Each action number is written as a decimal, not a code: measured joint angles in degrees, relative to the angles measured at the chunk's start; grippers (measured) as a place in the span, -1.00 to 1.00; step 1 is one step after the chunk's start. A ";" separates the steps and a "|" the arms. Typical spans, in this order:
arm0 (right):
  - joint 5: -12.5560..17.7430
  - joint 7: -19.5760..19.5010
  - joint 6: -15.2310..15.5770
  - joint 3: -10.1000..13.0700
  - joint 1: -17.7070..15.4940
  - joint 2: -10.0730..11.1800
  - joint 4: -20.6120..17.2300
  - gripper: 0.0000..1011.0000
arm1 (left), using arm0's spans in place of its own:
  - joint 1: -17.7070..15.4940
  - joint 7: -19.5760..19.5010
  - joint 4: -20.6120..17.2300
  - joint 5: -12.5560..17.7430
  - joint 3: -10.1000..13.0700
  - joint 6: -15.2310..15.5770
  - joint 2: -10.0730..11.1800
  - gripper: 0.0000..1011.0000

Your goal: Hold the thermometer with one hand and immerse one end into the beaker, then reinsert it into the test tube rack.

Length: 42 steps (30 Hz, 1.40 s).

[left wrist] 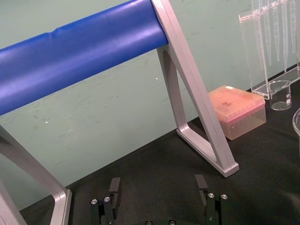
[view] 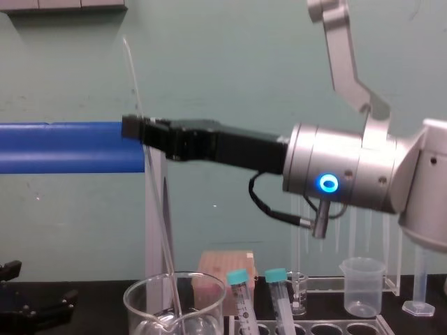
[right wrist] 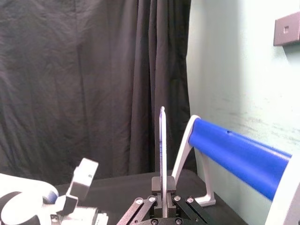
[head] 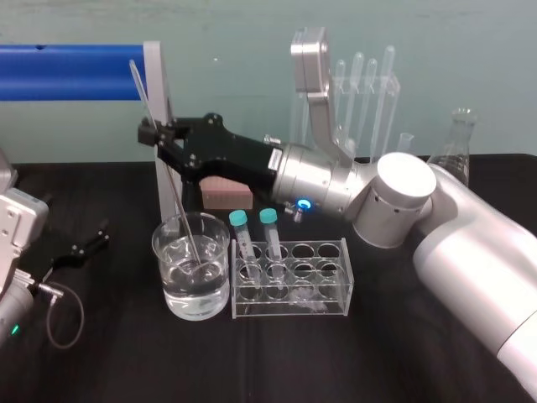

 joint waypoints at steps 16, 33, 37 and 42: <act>-1.63 1.23 -1.98 1.41 -1.89 -1.85 4.30 -0.89 | 0.00 0.00 0.00 0.00 0.00 0.00 0.00 0.99; -2.14 1.27 -1.47 2.68 -2.63 -2.54 4.53 -0.89 | 0.00 0.00 0.00 0.00 0.00 0.00 0.00 0.99; -2.29 1.27 -1.37 2.85 -2.80 -2.47 4.33 -0.89 | 0.00 0.00 0.00 0.00 0.00 0.00 0.00 0.99; -2.35 1.25 -1.30 3.05 -2.87 -2.48 4.30 -0.89 | 0.00 0.00 0.00 0.00 0.00 0.00 0.00 0.99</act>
